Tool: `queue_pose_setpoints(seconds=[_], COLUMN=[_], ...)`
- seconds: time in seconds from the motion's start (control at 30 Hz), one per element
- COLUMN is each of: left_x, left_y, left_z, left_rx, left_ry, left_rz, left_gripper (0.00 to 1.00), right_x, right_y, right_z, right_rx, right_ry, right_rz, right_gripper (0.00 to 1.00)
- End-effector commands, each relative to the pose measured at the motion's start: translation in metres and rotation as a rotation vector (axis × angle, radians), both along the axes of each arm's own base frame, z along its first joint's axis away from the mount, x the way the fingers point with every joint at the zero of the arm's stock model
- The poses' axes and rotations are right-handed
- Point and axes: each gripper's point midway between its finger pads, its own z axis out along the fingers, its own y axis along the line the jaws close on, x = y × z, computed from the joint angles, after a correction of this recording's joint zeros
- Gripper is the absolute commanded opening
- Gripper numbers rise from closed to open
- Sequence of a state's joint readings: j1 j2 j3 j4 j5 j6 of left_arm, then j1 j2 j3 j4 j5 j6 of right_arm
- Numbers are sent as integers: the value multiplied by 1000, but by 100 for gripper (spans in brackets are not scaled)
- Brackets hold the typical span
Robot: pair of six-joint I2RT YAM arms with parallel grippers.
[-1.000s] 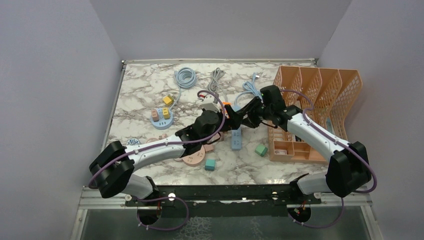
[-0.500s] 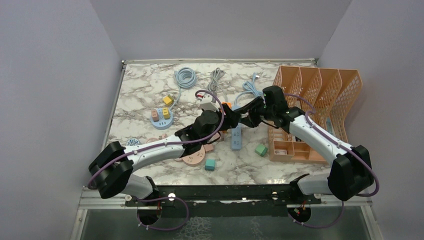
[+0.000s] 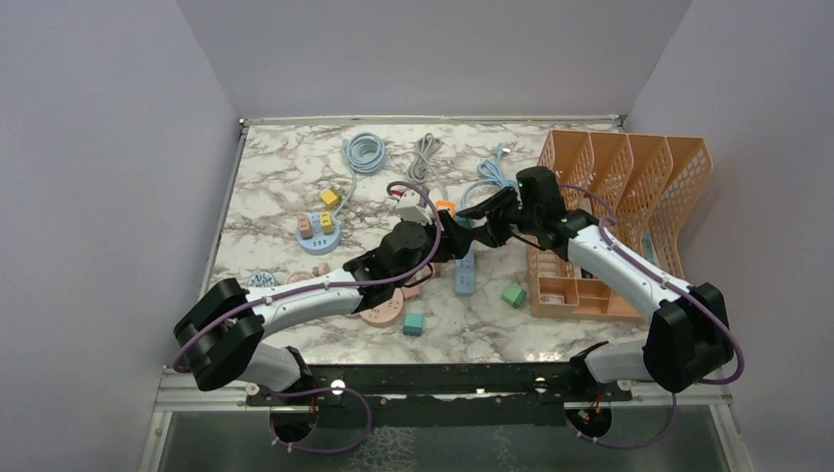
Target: Insert the plug
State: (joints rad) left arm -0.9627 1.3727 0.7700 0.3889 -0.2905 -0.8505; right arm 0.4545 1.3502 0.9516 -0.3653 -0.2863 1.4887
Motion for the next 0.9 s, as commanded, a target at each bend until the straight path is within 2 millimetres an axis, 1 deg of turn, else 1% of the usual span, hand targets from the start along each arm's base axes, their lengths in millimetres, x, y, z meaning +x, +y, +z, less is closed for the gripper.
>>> queue_pose_setpoints(seconds=[0.0,0.07,0.2,0.27,0.33,0.37,0.4,0.47,0.5,0.53,0.6,0.67,0.73,0.8,0.87], left_x=[6,10,16,17,17,17,17,15,13,12,10,8,5,-1,-12], left_y=[-11,-12,-15,-19,-21,-22,-23,-26,-28,-28,-28,-24,-16,-9,-2], left_z=[15,15,13,14,15,15,16,18,18,18,20,23,29,35,44], left_rx=[-33,-43,-46,-49,-45,-40,-37,-16,-10,-9,-15,-17,-37,-67,-99], left_ry=[-36,-33,-34,-37,-45,-49,-54,-74,-80,-81,-80,-90,-93,-85,-82], left_rz=[-11,9,27,19,6,0,-7,-51,-81,-107,-162,-226,-292,-367,-462], left_gripper=[65,61,47,37,26,21,16,10,7,6,4,4,3,3,3], right_x=[2,0,-2,-1,0,1,2,3,4,5,7,8,7,3,-4], right_y=[10,10,9,9,9,9,8,8,6,5,0,-6,-9,-10,-9], right_z=[14,14,14,14,12,12,12,11,9,10,12,19,30,49,67], right_rx=[36,31,16,1,-13,-23,-39,-64,-82,-103,-147,-183,-219,-239,-244], right_ry=[-30,-41,-59,-78,-76,-92,-101,-131,-140,-154,-203,-271,-363,-483,-612], right_rz=[46,58,82,97,101,111,117,147,160,168,185,207,248,302,366], right_gripper=[27,27,28,29,33,38,44,61,68,71,77,80,81,81,81])
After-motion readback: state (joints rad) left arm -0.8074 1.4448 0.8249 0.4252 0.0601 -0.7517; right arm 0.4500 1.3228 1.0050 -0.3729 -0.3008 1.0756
